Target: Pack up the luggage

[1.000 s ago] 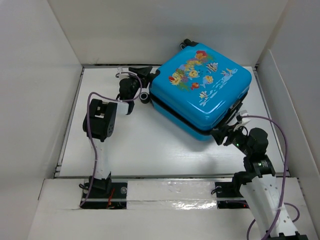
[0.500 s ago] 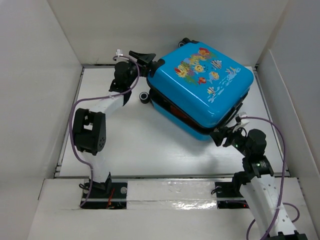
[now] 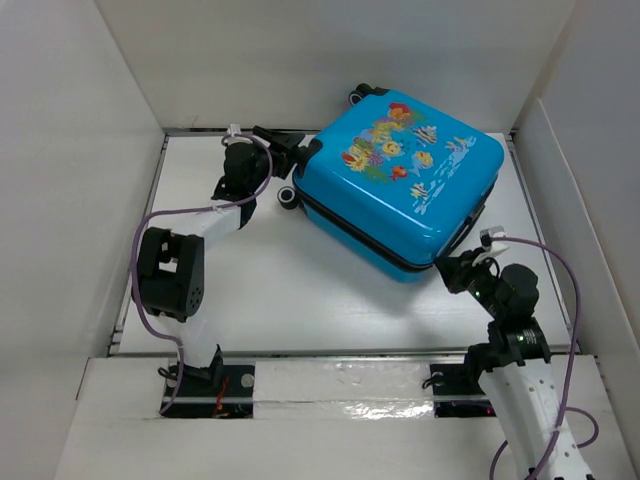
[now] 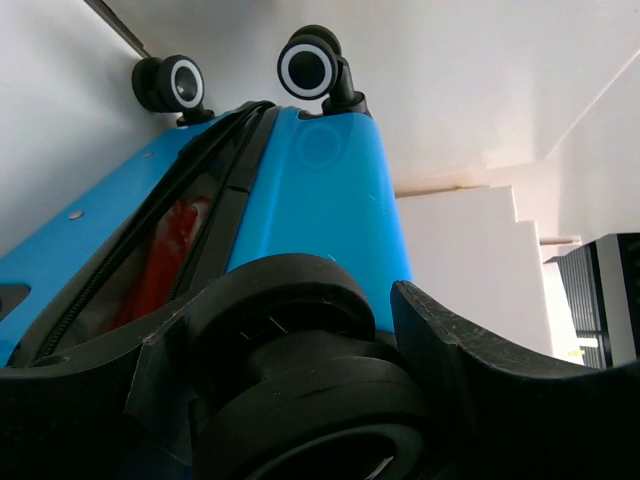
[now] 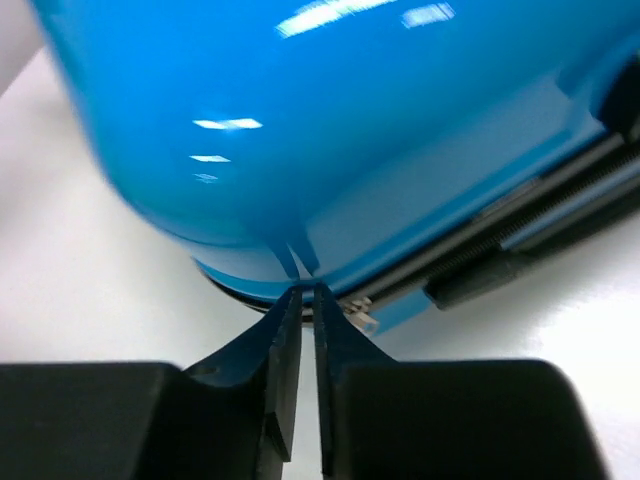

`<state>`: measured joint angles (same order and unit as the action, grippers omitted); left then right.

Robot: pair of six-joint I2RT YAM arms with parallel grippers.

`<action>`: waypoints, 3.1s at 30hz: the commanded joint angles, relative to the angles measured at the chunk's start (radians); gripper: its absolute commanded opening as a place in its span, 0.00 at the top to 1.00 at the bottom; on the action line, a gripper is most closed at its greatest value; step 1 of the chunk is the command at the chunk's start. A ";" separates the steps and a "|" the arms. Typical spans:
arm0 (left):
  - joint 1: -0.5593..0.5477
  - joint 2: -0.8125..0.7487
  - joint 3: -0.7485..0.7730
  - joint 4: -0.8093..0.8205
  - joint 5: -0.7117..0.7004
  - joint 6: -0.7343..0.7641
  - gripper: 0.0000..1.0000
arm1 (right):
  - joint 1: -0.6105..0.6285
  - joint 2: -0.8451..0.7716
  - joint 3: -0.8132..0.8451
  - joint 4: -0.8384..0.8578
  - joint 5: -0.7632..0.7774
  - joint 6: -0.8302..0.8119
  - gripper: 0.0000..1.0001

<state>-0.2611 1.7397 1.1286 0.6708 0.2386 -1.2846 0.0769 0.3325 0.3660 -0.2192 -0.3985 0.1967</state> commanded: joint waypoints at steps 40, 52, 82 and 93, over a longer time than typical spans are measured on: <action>0.006 -0.120 0.112 0.194 0.120 -0.027 1.00 | -0.006 -0.128 0.051 -0.083 -0.037 0.032 0.75; 0.006 -0.137 -0.101 0.283 0.110 -0.055 1.00 | -0.006 -0.187 -0.030 -0.144 0.056 0.098 0.62; 0.069 0.173 0.023 0.406 0.199 -0.102 1.00 | -0.006 -0.046 -0.145 0.152 0.006 0.101 0.58; 0.048 0.035 0.095 0.374 0.222 -0.144 1.00 | -0.006 -0.167 -0.026 0.029 0.059 0.069 0.54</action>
<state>-0.1997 1.9221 1.1248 0.9199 0.4366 -1.4361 0.0731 0.1947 0.2607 -0.1902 -0.3763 0.2859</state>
